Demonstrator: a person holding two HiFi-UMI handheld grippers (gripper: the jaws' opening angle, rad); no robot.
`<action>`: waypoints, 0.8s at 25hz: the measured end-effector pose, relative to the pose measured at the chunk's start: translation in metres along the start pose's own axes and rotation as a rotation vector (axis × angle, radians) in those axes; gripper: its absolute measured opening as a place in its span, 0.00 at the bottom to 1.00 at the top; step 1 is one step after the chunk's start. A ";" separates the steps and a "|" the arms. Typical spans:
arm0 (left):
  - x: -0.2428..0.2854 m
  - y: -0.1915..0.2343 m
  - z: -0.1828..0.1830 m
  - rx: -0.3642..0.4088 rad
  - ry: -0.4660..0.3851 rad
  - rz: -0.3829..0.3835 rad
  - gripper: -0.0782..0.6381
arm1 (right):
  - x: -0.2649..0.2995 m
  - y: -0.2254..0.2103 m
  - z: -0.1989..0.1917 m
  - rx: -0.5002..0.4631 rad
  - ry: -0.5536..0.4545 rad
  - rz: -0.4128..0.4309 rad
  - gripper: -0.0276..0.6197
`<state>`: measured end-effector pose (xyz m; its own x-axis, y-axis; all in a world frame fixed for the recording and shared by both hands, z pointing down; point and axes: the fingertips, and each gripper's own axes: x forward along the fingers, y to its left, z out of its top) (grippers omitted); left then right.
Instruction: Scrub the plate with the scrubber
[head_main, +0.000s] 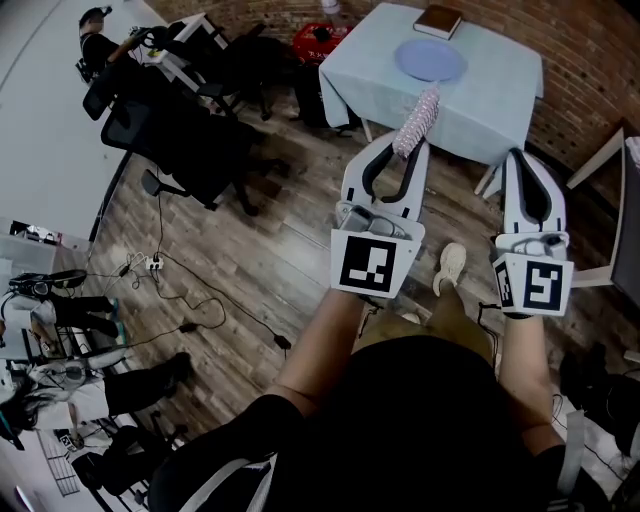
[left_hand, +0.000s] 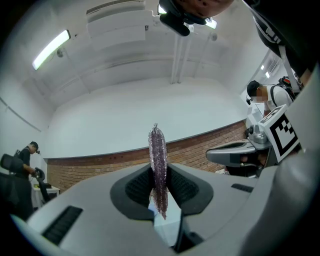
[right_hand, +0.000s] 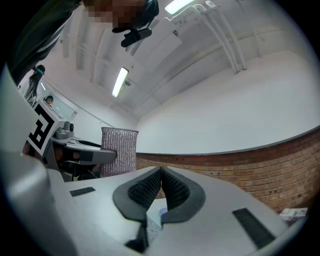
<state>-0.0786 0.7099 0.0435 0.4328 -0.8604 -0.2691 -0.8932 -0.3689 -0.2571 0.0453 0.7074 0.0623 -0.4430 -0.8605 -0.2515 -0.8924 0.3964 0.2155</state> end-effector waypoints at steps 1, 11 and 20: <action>0.006 0.001 -0.004 0.006 0.005 0.000 0.22 | 0.005 -0.004 -0.004 0.002 0.001 0.000 0.10; 0.081 0.019 -0.046 -0.007 0.024 0.029 0.22 | 0.070 -0.049 -0.044 0.014 -0.004 0.015 0.10; 0.198 0.042 -0.094 0.026 0.062 0.071 0.22 | 0.177 -0.118 -0.100 0.046 0.003 0.077 0.10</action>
<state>-0.0418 0.4907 0.0664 0.3592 -0.9046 -0.2296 -0.9176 -0.2975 -0.2634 0.0806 0.4764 0.0863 -0.5100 -0.8279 -0.2333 -0.8589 0.4755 0.1902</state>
